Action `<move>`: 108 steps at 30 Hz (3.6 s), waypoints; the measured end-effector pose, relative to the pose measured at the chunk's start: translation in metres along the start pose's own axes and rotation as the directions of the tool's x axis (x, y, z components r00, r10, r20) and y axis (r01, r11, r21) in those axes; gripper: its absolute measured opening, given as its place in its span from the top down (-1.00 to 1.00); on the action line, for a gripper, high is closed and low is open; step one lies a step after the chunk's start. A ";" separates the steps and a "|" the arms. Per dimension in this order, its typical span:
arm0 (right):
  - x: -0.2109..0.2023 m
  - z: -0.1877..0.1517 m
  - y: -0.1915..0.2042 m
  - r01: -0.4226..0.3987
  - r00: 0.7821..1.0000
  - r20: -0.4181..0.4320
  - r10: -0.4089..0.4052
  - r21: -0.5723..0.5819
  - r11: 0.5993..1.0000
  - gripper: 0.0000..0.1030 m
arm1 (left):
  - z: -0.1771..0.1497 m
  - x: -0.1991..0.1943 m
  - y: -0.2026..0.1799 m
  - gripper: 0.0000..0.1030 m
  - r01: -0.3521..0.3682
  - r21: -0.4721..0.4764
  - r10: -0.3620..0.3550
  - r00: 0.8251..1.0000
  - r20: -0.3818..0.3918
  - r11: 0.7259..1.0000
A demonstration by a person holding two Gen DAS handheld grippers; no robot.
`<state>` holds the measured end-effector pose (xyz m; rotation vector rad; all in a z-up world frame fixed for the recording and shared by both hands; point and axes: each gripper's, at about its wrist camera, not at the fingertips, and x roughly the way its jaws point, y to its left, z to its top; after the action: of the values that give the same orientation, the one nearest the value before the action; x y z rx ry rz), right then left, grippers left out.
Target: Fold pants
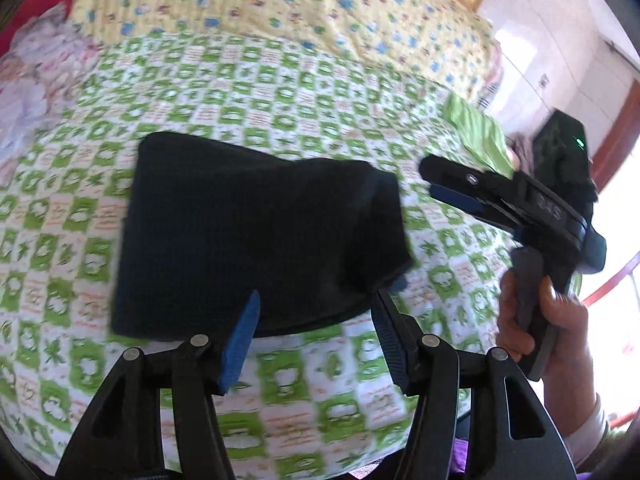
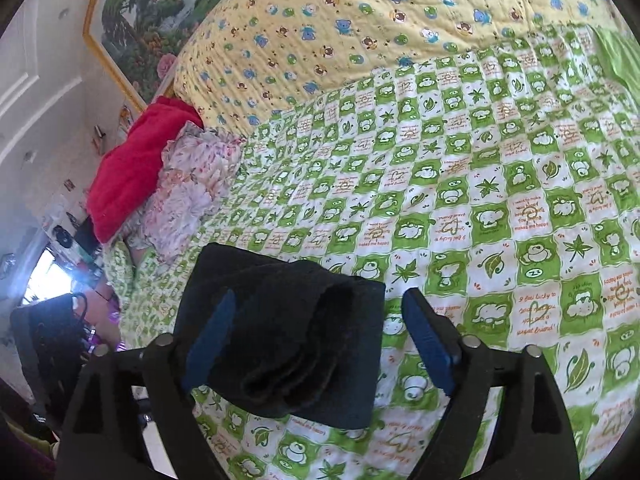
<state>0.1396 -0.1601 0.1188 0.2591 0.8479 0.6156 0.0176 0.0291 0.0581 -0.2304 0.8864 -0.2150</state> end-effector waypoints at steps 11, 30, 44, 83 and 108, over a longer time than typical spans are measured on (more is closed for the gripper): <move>0.014 -0.012 0.027 0.087 0.996 -0.015 -0.087 -0.023 0.996 -0.70 | 0.011 -0.017 0.061 -0.26 -0.076 -0.138 0.084 0.995 0.049 0.987; 0.041 -0.038 0.018 0.234 0.968 -0.089 -0.234 -0.012 0.972 -0.70 | 0.023 -0.001 0.085 -0.41 -0.084 -0.213 0.095 0.995 0.042 0.973; 0.049 -0.053 -0.019 0.076 0.991 -0.119 -0.062 0.117 0.990 -0.56 | 0.029 0.058 0.112 -0.55 -0.049 -0.228 0.039 0.998 -0.045 0.973; 0.062 -0.015 0.054 -0.094 0.994 -0.067 0.092 -0.028 0.995 0.09 | 0.039 -0.006 0.123 0.37 -0.126 -0.244 0.156 0.982 0.106 0.962; 0.179 0.055 0.107 -0.173 0.975 -0.162 0.150 -0.140 0.975 0.09 | 0.099 -0.004 0.215 0.37 -0.252 -0.344 0.311 0.942 0.128 0.904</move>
<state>0.2291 0.0345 0.0909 0.1436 0.9250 0.8577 0.1120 0.2466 0.0603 -0.4165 0.7598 0.2241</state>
